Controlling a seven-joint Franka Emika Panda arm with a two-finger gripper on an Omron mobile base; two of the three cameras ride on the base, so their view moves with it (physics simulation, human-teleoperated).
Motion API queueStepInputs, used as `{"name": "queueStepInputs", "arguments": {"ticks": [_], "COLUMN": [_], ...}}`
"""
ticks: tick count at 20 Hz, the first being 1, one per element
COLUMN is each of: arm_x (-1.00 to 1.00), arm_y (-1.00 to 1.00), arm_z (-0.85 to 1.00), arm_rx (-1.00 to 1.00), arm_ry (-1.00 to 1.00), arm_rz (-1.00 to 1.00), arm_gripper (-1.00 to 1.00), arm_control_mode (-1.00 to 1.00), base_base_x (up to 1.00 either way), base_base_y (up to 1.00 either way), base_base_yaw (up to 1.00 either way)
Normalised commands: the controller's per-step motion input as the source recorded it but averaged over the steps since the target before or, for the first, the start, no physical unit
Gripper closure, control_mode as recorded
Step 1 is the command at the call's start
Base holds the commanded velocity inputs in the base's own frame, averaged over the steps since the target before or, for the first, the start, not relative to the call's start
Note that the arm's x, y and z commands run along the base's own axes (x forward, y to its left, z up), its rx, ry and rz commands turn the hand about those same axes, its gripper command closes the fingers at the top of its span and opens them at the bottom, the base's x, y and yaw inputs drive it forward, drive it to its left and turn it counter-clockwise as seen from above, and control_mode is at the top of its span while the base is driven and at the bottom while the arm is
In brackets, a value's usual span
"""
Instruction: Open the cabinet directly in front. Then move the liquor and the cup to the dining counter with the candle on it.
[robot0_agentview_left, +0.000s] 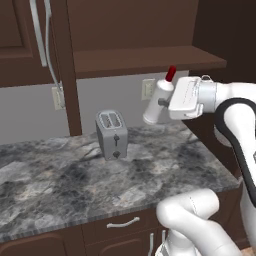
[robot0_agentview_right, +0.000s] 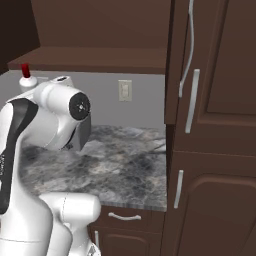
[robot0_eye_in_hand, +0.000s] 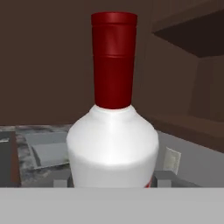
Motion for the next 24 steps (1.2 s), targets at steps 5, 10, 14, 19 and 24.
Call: {"name": "queueStepInputs", "arguments": {"ticks": [5, 10, 14, 19, 24], "arm_x": [-0.01, -0.16, 0.00, 0.00, 0.00], "arm_y": [0.08, 0.00, 0.00, 0.00, 0.00], "arm_z": [0.00, -0.03, 0.00, 0.00, 0.00], "arm_rx": [0.00, 0.00, 0.00, 0.00, 0.00], "arm_ry": [-0.06, 0.00, 0.00, 0.00, 0.00], "arm_rz": [-0.01, 0.00, 0.00, 0.00, 0.00], "arm_gripper": [1.00, 1.00, 1.00, 1.00, 1.00], "arm_control_mode": [-1.00, 1.00, 1.00, 1.00, 1.00], "base_base_x": [0.00, -0.38, -1.00, -0.86, -0.36], "base_base_y": [0.00, 0.00, 0.00, 0.50, 0.70], "base_base_yaw": [0.00, 0.06, 0.21, 0.49, 0.77]}}
